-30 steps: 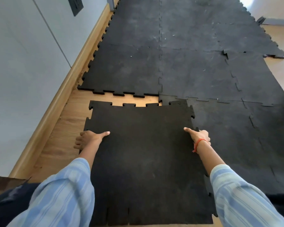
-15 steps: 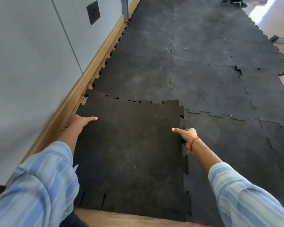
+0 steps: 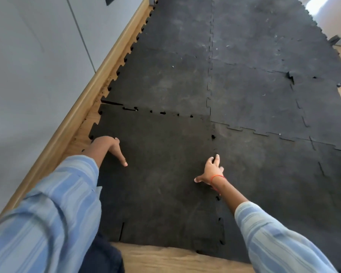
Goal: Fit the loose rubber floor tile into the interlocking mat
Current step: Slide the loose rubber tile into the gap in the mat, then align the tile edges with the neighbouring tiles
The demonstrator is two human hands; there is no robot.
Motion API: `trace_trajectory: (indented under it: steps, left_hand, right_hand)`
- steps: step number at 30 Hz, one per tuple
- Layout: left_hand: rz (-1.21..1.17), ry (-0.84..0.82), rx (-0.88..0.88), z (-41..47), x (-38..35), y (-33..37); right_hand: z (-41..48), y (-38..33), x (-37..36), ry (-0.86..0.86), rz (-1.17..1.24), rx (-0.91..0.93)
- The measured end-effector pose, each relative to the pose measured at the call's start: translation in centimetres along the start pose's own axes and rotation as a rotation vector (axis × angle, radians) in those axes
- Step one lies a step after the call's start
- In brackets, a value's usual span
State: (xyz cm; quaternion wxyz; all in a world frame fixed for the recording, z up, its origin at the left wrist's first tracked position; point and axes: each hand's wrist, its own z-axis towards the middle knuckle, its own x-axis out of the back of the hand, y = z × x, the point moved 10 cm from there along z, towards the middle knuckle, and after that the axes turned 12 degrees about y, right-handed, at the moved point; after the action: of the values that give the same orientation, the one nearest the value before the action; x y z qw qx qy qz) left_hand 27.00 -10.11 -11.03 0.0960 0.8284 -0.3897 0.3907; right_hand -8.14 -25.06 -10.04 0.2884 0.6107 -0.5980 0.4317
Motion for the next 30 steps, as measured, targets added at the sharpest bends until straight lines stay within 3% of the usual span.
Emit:
trace_trajectory:
  steps: [8,18,22,30]
  left_hand:
    - [0.166,-0.067,-0.087,-1.5,-1.4,-0.5]
    - [0.214,-0.123,-0.11,-3.8,-1.7,0.3]
    - [0.29,-0.176,-0.091,-3.2,-1.0,0.8]
    - [0.244,-0.195,-0.037,-3.4,-1.2,1.5]
  right_hand:
    - [-2.8,1.4,-1.4,0.104,0.009,-0.101]
    - [-4.2,0.9,-2.9,-0.108,-0.116,-0.103]
    - [-3.0,0.9,-2.8,-0.105,-0.136,-0.09]
    - [-2.2,0.2,-2.1,-0.086,-0.033,-0.271]
